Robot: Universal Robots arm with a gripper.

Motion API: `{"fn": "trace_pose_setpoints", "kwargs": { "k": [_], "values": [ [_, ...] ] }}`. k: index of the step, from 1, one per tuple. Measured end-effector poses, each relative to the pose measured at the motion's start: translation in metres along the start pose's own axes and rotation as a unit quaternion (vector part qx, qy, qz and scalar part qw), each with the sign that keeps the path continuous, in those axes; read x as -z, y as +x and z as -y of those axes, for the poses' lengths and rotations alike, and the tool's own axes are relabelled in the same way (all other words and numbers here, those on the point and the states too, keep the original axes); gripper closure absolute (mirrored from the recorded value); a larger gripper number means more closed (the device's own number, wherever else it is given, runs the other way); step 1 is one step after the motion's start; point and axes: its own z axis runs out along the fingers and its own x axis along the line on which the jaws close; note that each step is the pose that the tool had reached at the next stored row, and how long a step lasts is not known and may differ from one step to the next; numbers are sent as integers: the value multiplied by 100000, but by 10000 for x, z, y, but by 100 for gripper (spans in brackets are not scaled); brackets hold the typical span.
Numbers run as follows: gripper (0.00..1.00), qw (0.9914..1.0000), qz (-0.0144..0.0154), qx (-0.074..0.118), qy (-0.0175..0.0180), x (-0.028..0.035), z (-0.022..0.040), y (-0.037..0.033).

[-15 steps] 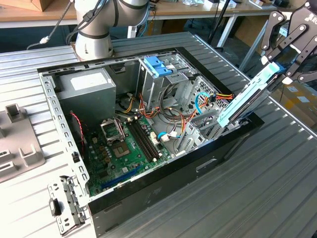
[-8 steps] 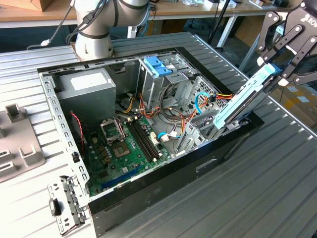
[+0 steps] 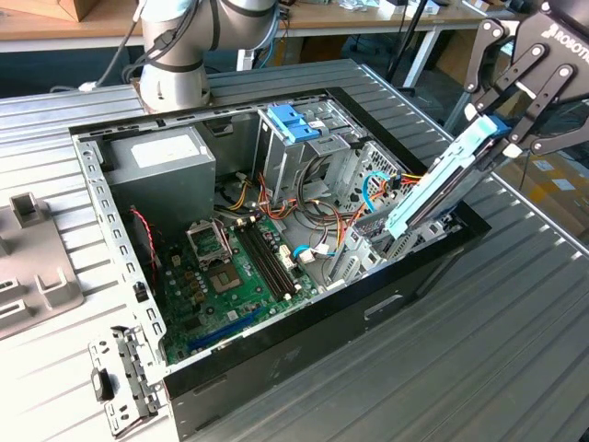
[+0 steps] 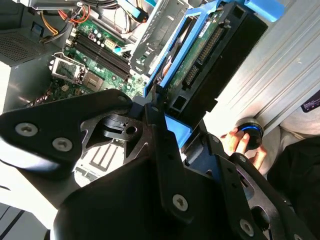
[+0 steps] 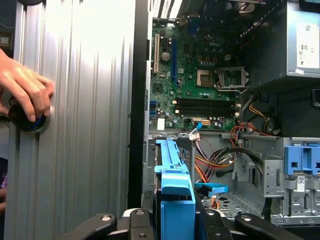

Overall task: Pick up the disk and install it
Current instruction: 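Insert the disk into the insertion slot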

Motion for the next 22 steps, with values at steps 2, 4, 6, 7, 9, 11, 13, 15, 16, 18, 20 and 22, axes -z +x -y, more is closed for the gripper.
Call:
{"fn": "trace_pose_setpoints", "kwargs": {
  "k": [2,4,6,7,9,11,13,15,16,18,20,22],
  "values": [
    [63,100000,3,0,1,-20,1,-31],
    [63,100000,-8,-4,0,-40,2,-71],
    [63,100000,6,-4,2,-57,3,-96],
    [63,100000,10,-3,1,-62,4,-99],
    [63,100000,67,-19,4,-79,4,-97],
    [63,100000,79,-23,5,-95,5,-96],
    [63,100000,77,-25,4,-109,6,-94],
    [63,100000,77,-25,5,-109,6,-94],
    [63,100000,78,-26,5,-109,6,-94],
    [63,100000,75,-24,5,-109,6,-94],
    [63,100000,84,-23,5,-113,6,-94],
    [63,100000,78,-22,6,-119,6,-93]
  ]
}}
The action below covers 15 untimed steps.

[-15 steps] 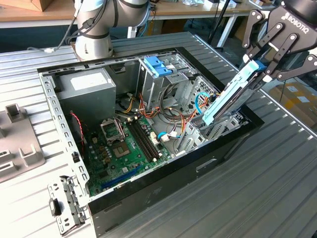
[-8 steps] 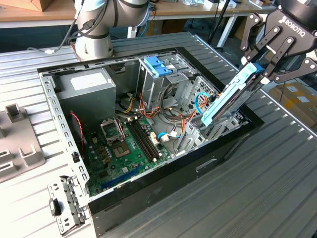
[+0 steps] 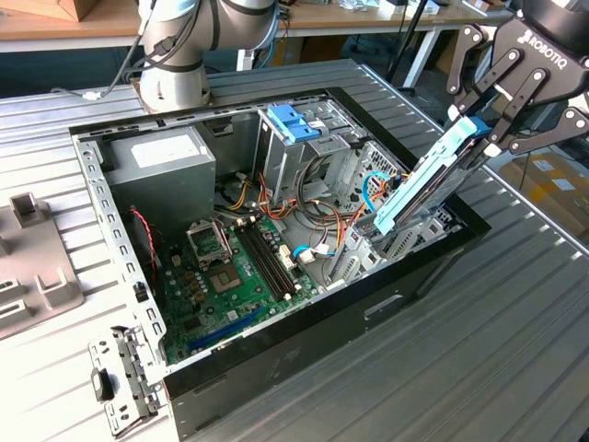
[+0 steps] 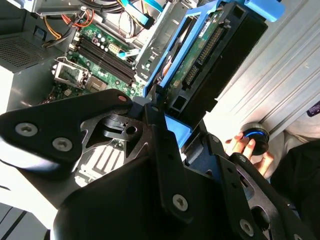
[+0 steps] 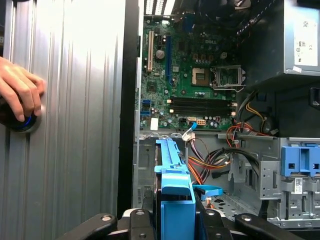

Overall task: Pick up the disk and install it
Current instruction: 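Insert the disk into the insertion slot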

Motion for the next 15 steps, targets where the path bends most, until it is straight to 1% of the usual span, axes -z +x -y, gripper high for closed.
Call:
{"fn": "trace_pose_setpoints", "kwargs": {
  "k": [4,7,11,15],
  "values": [
    [63,100000,2,0,0,-40,2,4],
    [63,100000,1,1,-1,-54,3,-7],
    [63,100000,40,2,-1,-85,6,-52],
    [63,100000,41,1,-1,-150,10,-106]
  ]
}}
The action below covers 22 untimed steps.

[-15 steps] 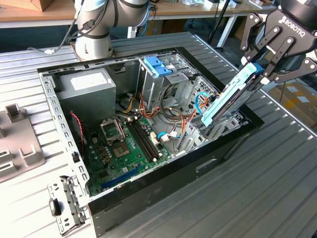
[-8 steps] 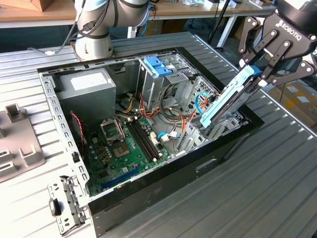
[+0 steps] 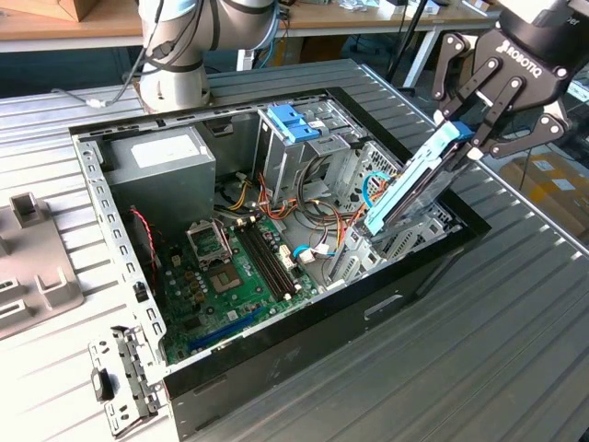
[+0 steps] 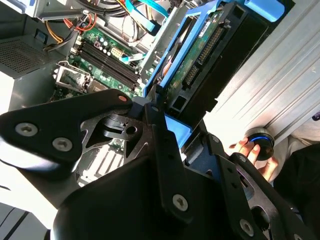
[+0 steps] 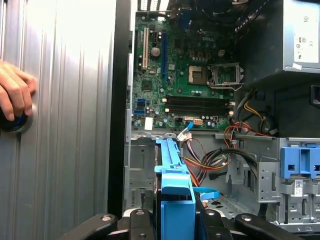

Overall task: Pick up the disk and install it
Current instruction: 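Insert the disk into the insertion slot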

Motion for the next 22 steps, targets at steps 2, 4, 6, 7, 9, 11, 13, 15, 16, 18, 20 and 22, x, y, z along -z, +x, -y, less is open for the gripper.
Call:
{"fn": "trace_pose_setpoints", "kwargs": {
  "k": [2,4,6,7,9,11,13,15,16,18,20,22],
  "values": [
    [63,100000,2,1,0,-23,2,-27],
    [63,100000,4,1,-1,-41,6,-56],
    [63,100000,-1,-7,0,-51,9,-63],
    [63,100000,2,0,-1,-52,13,-60],
    [63,100000,3,-5,-1,-52,18,-50],
    [63,100000,-2,-11,-1,-51,24,-35],
    [63,100000,-3,-15,1,-48,26,-12],
    [63,100000,15,-24,5,-50,29,1],
    [63,100000,-3,-33,0,-58,37,3],
    [63,100000,0,-36,-4,-71,51,5],
    [63,100000,2,-52,-5,-85,61,7],
    [63,100000,6,-122,4,-96,62,8]
  ]
}}
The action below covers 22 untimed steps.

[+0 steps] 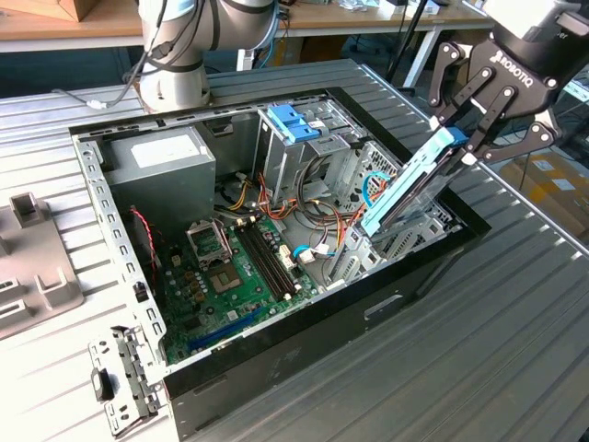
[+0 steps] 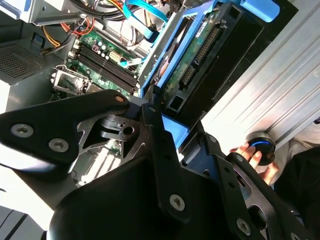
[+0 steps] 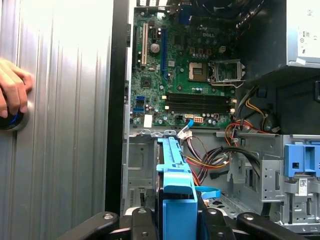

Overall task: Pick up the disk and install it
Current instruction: 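Insert the disk into the insertion slot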

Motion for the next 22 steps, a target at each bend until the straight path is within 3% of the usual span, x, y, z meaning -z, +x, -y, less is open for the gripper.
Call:
{"fn": "trace_pose_setpoints", "kwargs": {
  "k": [7,22],
  "values": [
    [63,99984,101,-1747,203,-34,3,-20],
    [63,99983,100,-1832,216,-160,9,-6]
  ]
}}
